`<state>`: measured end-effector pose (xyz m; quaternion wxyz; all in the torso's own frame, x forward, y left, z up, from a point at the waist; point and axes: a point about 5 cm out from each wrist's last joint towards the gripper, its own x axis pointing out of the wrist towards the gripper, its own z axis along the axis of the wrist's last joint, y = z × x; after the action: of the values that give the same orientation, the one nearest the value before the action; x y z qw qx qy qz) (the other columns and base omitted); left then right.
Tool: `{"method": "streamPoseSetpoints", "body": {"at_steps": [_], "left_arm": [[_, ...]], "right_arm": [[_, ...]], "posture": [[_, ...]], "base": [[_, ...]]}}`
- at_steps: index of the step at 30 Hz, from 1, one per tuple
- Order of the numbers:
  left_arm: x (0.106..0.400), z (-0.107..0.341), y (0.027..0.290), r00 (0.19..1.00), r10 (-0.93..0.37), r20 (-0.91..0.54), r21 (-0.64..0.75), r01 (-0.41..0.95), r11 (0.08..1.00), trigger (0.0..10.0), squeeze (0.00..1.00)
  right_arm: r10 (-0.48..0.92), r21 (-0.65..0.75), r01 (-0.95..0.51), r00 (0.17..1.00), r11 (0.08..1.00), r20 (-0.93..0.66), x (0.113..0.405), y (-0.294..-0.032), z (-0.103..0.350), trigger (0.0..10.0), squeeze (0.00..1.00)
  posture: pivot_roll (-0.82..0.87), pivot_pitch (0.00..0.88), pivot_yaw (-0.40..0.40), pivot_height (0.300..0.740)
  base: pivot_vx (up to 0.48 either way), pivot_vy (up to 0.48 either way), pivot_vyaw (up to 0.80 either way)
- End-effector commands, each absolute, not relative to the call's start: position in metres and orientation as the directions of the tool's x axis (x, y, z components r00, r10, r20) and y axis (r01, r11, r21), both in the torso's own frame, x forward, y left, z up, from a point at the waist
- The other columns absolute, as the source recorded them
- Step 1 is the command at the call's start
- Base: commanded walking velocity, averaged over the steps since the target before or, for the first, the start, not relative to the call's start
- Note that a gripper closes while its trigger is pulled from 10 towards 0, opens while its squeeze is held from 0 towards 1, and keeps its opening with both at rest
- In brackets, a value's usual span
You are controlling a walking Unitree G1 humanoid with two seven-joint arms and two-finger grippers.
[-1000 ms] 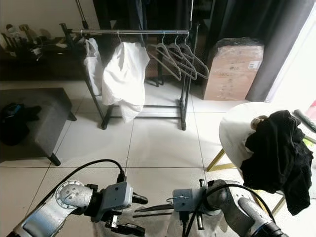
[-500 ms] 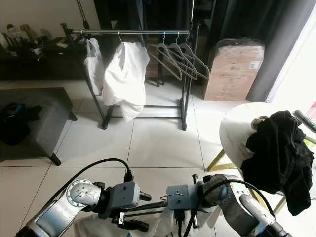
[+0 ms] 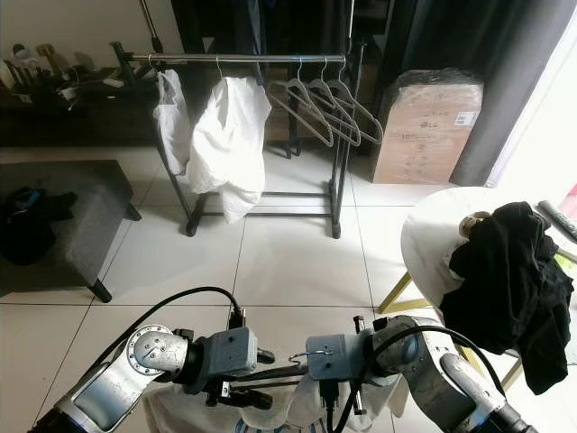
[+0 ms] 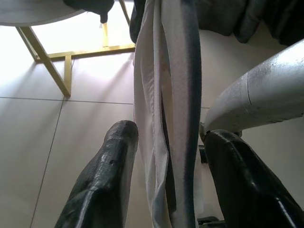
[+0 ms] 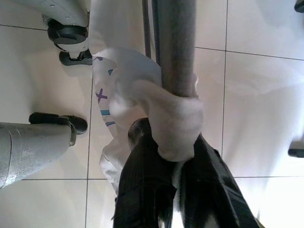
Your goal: Hang hanger
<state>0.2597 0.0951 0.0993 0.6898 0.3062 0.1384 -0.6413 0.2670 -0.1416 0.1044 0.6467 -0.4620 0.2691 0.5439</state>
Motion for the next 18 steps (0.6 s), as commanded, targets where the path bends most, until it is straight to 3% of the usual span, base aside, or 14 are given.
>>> {"method": "streamPoseSetpoints", "body": {"at_steps": [1, 18], "left_arm": [[0.2594, 0.0965, 0.0976, 0.126, -0.783, -0.609, 0.232, 0.972, -0.025, 0.0, 0.00], [0.2597, 0.0957, 0.0996, 0.129, -0.761, -0.636, 0.227, 0.973, -0.025, 0.0, 0.00]], "right_arm": [[0.481, -0.320, -0.947, 0.271, -0.020, -0.834, 0.2666, -0.1391, 0.1109, 0.0, 0.00], [0.472, -0.319, -0.948, 0.272, -0.020, -0.838, 0.2677, -0.1407, 0.1097, 0.0, 0.00]], "posture": [[-0.09, 0.124, 0.004, 0.740], [-0.09, 0.122, 0.004, 0.740]], "base": [[0.000, 0.000, 0.00], [0.000, 0.000, 0.00]]}}
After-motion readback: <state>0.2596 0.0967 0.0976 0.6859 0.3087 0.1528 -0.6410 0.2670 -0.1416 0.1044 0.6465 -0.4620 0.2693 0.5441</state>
